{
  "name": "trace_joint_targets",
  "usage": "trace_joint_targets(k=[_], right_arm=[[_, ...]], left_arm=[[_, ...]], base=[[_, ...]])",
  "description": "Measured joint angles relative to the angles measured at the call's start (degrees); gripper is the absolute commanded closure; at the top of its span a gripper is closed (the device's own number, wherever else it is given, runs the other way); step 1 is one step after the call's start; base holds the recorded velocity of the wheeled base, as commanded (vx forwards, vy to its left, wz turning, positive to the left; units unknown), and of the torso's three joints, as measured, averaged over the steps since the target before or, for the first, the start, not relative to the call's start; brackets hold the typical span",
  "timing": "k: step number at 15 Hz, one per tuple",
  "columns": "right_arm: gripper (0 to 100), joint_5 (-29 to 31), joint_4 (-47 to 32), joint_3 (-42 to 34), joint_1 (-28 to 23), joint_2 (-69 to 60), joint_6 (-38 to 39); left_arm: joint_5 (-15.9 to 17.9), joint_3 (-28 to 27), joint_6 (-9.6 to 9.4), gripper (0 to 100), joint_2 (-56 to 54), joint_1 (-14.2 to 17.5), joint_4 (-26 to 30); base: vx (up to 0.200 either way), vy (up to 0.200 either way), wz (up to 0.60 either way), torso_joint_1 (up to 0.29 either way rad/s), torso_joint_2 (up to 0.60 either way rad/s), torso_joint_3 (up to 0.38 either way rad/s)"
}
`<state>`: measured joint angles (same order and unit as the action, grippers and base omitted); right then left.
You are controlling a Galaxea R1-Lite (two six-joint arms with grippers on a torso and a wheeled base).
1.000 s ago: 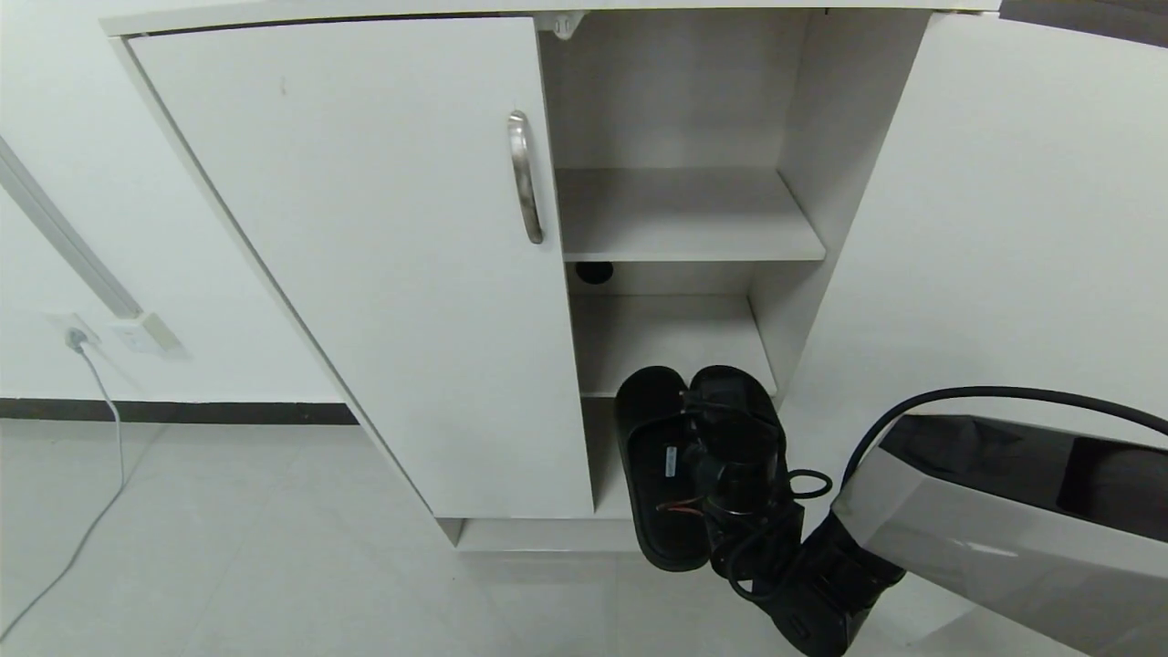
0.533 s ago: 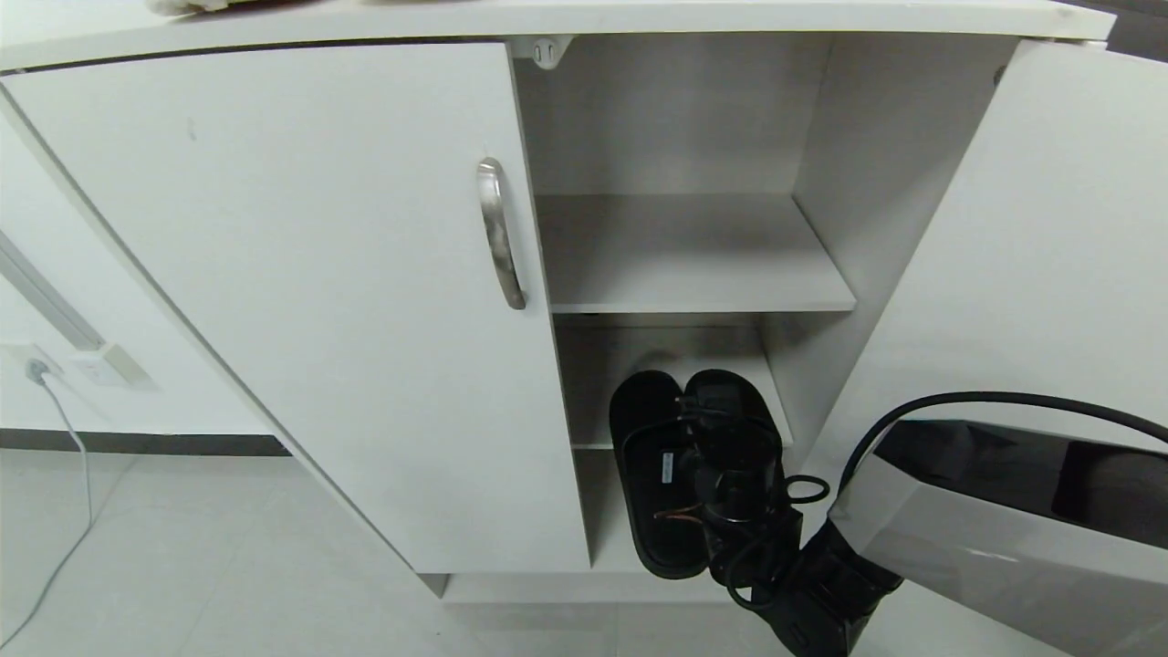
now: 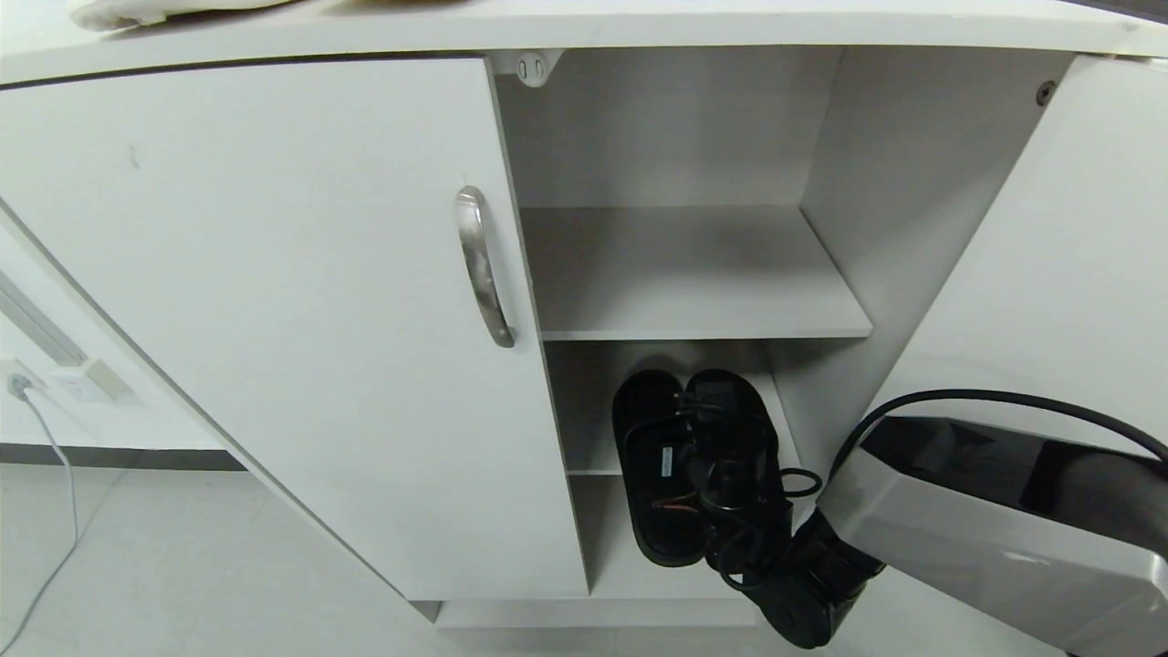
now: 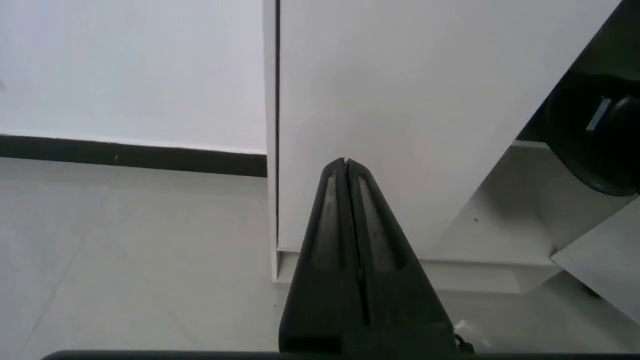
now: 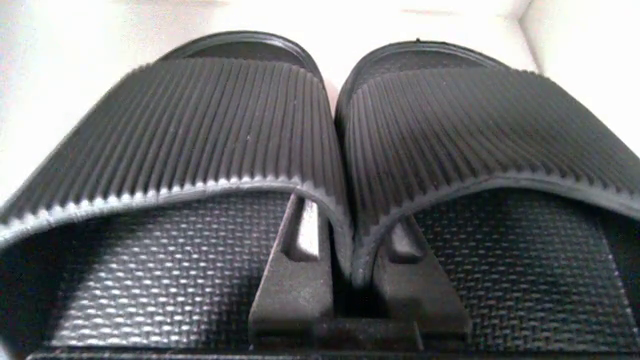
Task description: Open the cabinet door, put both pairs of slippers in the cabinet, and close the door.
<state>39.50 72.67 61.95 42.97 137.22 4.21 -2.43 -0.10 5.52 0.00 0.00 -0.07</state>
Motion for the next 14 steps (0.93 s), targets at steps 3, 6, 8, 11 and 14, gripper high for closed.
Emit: trace_joint_targets(k=[3,6,8,11,14], right_arm=[[100,-1.49,-3.75,4.74,-1.07,1.29,0.0],[100,-2.36,-7.17,10.79,-1.9,2.89,0.02],[100,-2.5,-9.91,15.34,-2.38,4.33,0.02],[100,-2.91,-12.84,22.14,-3.32,7.02,-0.09],[100,-3.18,-16.59,27.38,-4.19,8.86,-0.16]], left_arm=[[0.0,0.0,0.0,100,0.0,0.0,0.0],[0.0,0.0,0.0,100,0.0,0.0,0.0],[0.0,0.0,0.0,100,0.0,0.0,0.0],[0.0,0.0,0.0,100,0.0,0.0,0.0],[0.0,0.0,0.05,100,0.0,0.0,0.0]], base=[[0.0,0.0,0.0,0.0,0.0,0.0],[0.0,0.0,0.0,0.0,0.0,0.0],[0.0,0.0,0.0,0.0,0.0,0.0],[0.0,0.0,0.0,0.0,0.0,0.0],[0.0,0.0,0.0,0.0,0.0,0.0]])
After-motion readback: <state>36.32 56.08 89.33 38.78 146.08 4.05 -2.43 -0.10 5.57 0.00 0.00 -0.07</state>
